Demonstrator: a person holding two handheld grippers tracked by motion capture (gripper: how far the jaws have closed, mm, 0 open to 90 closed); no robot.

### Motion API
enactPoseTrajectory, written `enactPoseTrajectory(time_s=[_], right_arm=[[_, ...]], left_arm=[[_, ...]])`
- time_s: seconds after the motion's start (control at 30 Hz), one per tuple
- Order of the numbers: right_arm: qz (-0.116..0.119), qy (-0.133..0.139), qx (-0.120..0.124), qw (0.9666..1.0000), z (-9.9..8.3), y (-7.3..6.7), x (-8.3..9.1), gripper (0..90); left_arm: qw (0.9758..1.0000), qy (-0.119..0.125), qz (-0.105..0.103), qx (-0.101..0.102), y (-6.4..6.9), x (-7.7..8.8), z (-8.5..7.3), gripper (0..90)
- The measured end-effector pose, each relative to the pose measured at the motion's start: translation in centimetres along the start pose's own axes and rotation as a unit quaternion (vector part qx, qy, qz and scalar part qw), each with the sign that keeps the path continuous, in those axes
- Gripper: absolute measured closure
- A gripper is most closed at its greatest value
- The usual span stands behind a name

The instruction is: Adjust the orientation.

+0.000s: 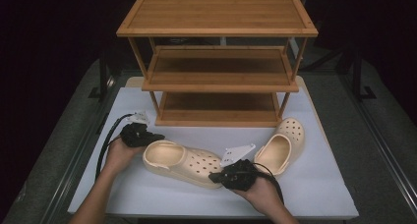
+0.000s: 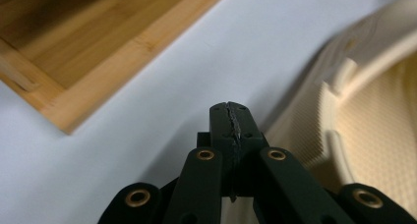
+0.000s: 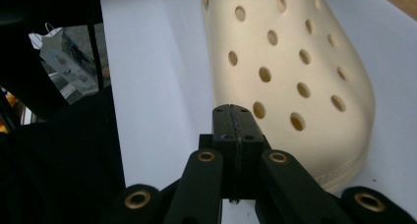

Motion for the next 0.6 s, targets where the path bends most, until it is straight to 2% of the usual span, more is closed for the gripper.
enactPoseTrajectory(time_s=[0.13, 0.6], right_arm=[[-0.006, -0.004, 0.0, 1.0, -0.1, 0.1, 0.0, 89.9], [-0.035, -0.003, -0.014, 0.9993, 0.5, 3.0, -0.5, 89.9]], left_arm=[[1.0, 0.003, 0.0, 0.004, 0.3, 0.5, -0.3, 90.0], [0.9996, 0.026, 0.009, 0.0, 2.7, 2.1, -2.3, 90.0]])
Point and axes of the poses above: each handheld gripper's, and its own axes: x roughly backward along the jaws, z roughly out of its top, y roughly to its right, the point moved 10 cm from there along -x, roughly forward along the jaws, and after that the axes turned 9 degrees about -z, right-handed, at the moved point
